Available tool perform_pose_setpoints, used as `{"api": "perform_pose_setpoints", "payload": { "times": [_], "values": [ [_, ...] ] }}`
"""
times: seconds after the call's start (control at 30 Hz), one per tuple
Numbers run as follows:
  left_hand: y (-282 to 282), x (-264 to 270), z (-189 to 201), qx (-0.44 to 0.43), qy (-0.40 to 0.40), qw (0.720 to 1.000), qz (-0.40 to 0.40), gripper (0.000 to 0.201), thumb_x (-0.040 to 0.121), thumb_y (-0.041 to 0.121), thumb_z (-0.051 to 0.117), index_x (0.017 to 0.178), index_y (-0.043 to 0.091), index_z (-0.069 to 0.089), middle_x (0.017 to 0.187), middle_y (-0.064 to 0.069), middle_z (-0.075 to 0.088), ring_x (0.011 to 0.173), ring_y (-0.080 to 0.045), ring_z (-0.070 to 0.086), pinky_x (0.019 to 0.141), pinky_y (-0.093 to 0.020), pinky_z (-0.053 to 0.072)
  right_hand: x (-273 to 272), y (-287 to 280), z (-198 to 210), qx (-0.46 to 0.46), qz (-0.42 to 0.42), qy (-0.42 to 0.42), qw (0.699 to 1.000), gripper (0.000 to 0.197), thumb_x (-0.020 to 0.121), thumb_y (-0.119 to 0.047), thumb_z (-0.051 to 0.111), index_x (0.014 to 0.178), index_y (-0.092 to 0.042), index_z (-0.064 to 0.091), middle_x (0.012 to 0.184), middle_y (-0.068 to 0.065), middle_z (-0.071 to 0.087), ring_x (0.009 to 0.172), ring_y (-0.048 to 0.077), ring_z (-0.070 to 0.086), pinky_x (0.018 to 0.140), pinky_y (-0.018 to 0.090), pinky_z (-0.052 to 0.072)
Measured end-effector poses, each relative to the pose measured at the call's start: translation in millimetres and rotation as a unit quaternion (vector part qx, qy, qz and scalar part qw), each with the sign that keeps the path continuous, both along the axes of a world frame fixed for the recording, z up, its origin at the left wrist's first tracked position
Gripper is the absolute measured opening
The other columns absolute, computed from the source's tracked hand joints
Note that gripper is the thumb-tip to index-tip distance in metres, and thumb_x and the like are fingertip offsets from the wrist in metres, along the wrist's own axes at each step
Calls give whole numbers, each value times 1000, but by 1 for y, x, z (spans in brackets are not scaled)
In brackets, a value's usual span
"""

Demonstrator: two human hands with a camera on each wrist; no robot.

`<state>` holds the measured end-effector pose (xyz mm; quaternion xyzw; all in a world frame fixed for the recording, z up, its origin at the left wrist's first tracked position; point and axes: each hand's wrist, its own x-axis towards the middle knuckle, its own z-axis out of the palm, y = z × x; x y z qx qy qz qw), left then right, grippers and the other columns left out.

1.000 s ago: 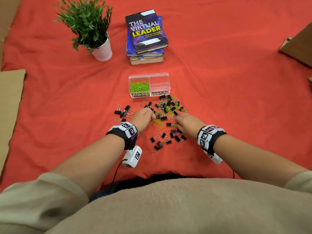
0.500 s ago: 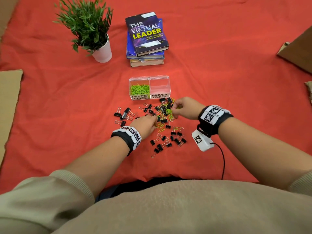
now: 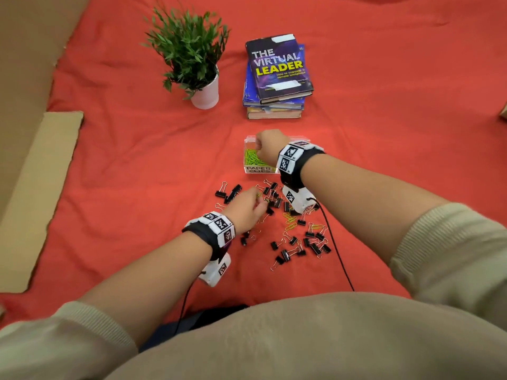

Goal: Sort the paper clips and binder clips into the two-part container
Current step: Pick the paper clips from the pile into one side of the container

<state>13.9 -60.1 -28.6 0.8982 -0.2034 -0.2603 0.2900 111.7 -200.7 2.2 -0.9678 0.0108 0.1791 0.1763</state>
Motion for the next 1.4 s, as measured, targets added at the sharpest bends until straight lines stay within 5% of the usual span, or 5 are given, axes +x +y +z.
{"api": "perform_pose_setpoints", "payload": {
  "times": [0.4,0.6,0.8,1.2,1.4],
  "values": [
    [-29,87,42,-7,-12,999,52,15,96,22,45,89,10,48,65,4,45,63,-19,44,54,-29,32,-80,-48,-6,145,-99,-48,983,16,93,-13,50,86,-11,64,80,-1,62,64,8,55,54,13,42],
    [-53,118,29,148,-67,986,-41,22,93,18,44,106,1,48,100,-17,58,88,-35,55,69,-36,41,-140,-64,-49,69,-24,40,997,20,88,-12,53,105,-15,63,104,0,50,90,16,56,80,30,51],
    [-55,103,13,128,-137,978,-94,36,94,20,51,126,5,47,124,-14,48,116,-30,49,99,-42,45,-157,-74,-44,126,-61,59,988,16,87,-11,55,97,-14,66,93,0,64,80,14,60,71,25,53],
    [-47,-11,-19,75,-108,974,-185,32,93,25,52,125,19,52,115,-2,48,112,-19,46,90,-38,49,-150,-78,-62,100,-121,-10,988,35,83,-12,61,117,-16,54,116,5,49,103,19,52,92,35,48],
    [-41,-10,-24,101,-103,972,-184,32,90,25,58,122,25,57,112,-1,46,111,-20,44,86,-38,51,-148,-92,-54,140,-142,2,980,29,83,-4,58,108,-18,60,93,2,58,78,16,55,67,25,49]
  ]
}}
